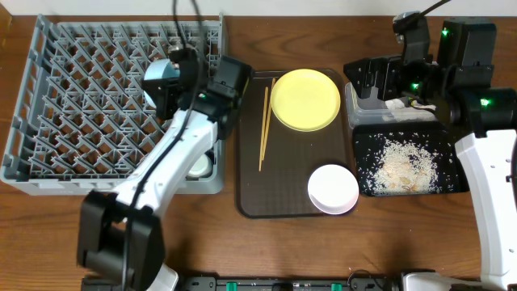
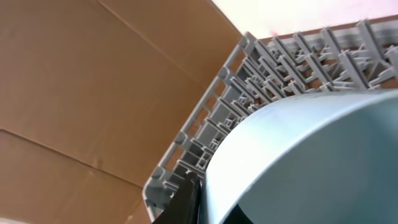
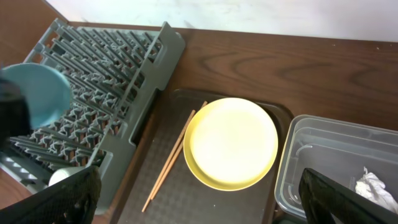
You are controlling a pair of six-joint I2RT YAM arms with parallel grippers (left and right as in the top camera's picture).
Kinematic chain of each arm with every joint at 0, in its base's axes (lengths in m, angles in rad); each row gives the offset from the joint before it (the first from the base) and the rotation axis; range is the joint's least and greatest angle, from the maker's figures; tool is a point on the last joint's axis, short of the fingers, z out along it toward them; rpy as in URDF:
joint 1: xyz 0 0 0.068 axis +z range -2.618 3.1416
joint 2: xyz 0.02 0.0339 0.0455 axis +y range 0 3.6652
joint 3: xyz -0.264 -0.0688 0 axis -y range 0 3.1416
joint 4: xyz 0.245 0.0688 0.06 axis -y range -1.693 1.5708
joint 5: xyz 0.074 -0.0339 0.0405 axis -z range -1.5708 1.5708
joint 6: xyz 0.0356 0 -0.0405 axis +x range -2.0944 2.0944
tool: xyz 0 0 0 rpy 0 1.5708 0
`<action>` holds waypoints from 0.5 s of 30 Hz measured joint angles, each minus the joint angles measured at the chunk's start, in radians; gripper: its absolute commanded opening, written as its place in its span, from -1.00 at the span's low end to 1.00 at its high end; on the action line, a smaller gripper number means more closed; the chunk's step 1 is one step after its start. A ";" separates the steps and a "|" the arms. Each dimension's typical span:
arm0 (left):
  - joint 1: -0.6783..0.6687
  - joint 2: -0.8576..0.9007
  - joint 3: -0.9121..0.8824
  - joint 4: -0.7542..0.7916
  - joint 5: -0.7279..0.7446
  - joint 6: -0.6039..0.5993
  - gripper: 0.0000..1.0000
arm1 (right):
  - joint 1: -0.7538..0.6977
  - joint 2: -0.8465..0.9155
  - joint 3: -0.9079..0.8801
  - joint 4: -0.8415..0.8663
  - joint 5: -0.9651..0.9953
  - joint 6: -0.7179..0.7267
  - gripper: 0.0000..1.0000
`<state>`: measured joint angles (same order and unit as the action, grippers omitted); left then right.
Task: Sort waste into correct bins and load items into the dishwasher
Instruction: 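Carry the light-blue bowl to the dish rack with left gripper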
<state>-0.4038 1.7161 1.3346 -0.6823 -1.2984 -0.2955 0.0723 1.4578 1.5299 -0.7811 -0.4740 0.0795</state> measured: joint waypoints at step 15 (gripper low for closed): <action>-0.001 0.084 -0.003 0.124 -0.070 -0.015 -0.85 | 0.000 0.000 0.000 0.000 0.000 0.000 0.98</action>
<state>-0.4046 1.8000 1.3319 -0.5587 -1.3685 -0.3107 0.0719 1.4578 1.5299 -0.7811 -0.4744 0.0795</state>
